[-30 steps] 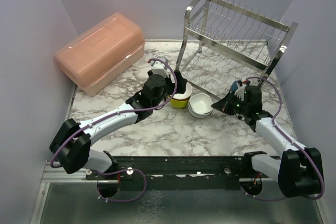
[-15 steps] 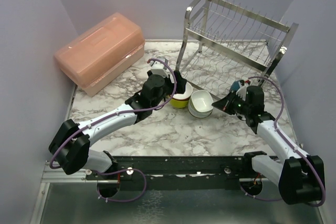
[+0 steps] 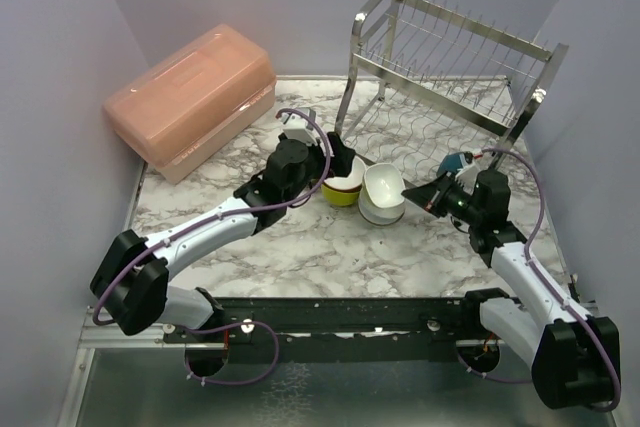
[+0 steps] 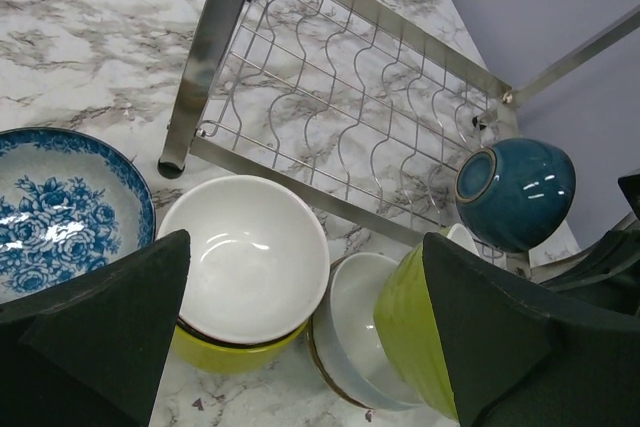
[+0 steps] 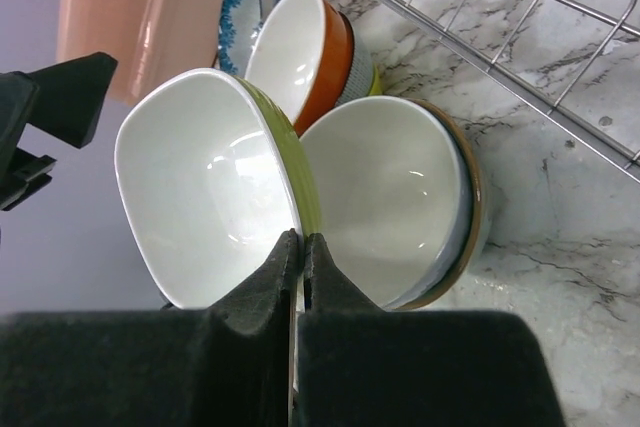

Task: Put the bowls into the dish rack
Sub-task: Pick up the bowl from the center of the board, then place the bowl in the dish rack.

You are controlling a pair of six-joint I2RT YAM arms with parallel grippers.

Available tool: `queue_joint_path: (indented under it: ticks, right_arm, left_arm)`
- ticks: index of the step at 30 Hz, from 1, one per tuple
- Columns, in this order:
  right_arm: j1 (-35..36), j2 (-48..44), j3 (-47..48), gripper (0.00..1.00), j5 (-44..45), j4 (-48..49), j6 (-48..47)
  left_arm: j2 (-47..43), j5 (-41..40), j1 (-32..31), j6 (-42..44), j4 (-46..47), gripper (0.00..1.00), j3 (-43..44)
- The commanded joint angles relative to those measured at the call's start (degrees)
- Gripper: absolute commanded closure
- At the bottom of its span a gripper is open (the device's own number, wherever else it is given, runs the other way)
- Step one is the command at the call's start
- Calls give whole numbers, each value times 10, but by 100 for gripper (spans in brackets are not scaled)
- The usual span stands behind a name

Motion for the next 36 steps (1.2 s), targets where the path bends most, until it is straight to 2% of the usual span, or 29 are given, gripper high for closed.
queue_joint_path:
  ticks: [1,7,13,26,36]
  right_arm:
    - [0,-22,-19,100,-22,78,46]
    - [0,-50,-29,99,-17,107,68]
    - [0,-87,-19,100,-4,92,68]
    - [0,-182,10,99,98,-28,32]
    - [0,-219,26,99,142,-60,37]
  left_arm:
    - [-18,62,17,-27,4,1,1]
    - [-9,134,37,-48,4,1,12]
    - [-11,165,44,-60,15,1,9]
    - [-30,197,53,-63,56,1,-9]
    - [-33,293,54,-85,143,1,-27]
